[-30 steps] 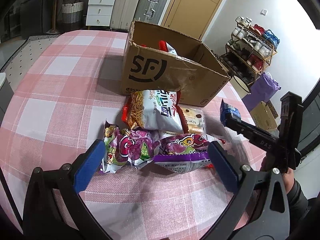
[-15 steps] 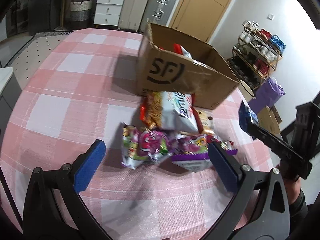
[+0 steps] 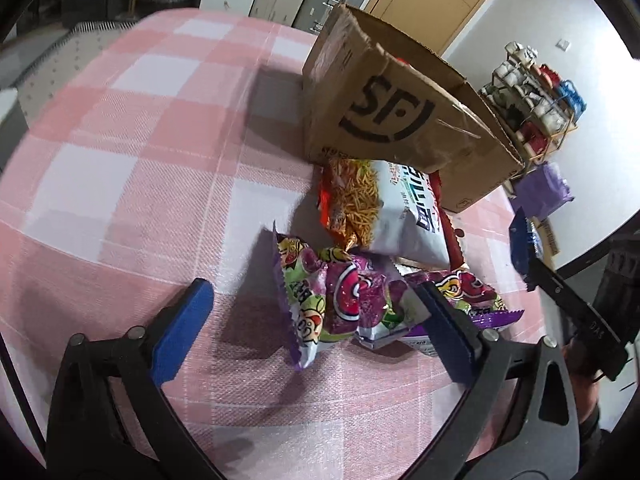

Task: Organize snacks
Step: 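Close the left gripper on the purple candy bag, then move the left gripper's purple bag over the box while the right gripper carries the blue Oreo, then open both grippers to drop the purple bag and blue Oreo packet into the box, then move both grippers back from the box toward the remaining snacks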

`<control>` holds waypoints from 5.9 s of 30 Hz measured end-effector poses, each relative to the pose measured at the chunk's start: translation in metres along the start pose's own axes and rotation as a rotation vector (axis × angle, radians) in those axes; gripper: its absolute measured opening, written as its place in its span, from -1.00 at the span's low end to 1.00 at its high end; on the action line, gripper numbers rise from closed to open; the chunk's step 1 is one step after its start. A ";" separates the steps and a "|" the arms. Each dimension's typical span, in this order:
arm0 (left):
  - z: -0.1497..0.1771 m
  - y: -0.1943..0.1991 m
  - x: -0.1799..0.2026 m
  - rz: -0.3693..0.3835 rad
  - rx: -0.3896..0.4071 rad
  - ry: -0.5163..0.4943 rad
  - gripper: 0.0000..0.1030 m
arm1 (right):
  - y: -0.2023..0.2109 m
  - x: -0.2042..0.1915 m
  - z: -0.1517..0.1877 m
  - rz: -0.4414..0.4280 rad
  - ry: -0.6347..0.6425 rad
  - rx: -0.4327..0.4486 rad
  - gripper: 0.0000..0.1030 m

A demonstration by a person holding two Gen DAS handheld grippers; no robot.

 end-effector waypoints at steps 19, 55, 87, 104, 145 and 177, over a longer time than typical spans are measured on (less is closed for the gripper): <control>0.000 0.006 0.009 0.011 0.001 -0.063 -0.22 | -0.002 -0.010 0.002 -0.020 0.019 -0.001 -0.10; -0.074 0.094 0.050 -0.053 0.188 -0.274 -0.22 | 0.029 -0.065 -0.051 -0.072 0.144 0.090 -0.10; -0.203 0.039 0.107 -0.037 0.177 -0.370 -0.22 | -0.026 -0.109 -0.161 -0.071 0.231 0.064 -0.10; -0.220 -0.024 0.097 -0.058 0.108 -0.353 0.17 | -0.082 -0.090 -0.160 0.016 0.221 0.022 -0.05; -0.133 0.103 0.103 -0.146 0.245 -0.320 0.98 | 0.037 -0.087 -0.087 -0.042 0.209 0.186 0.61; -0.032 0.031 0.115 -0.024 0.013 -0.268 0.98 | 0.052 -0.041 -0.001 -0.030 0.046 0.087 0.83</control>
Point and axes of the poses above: each gripper's, at about its wrist camera, not at the fingertips, and y roughly against the way its jaws point, x to its right, z to its underside, the point moved 1 cm from there along -y, roughly the way its jaws point, and after that the axes turned 14 degrees about -y, right-handed, at the moved point
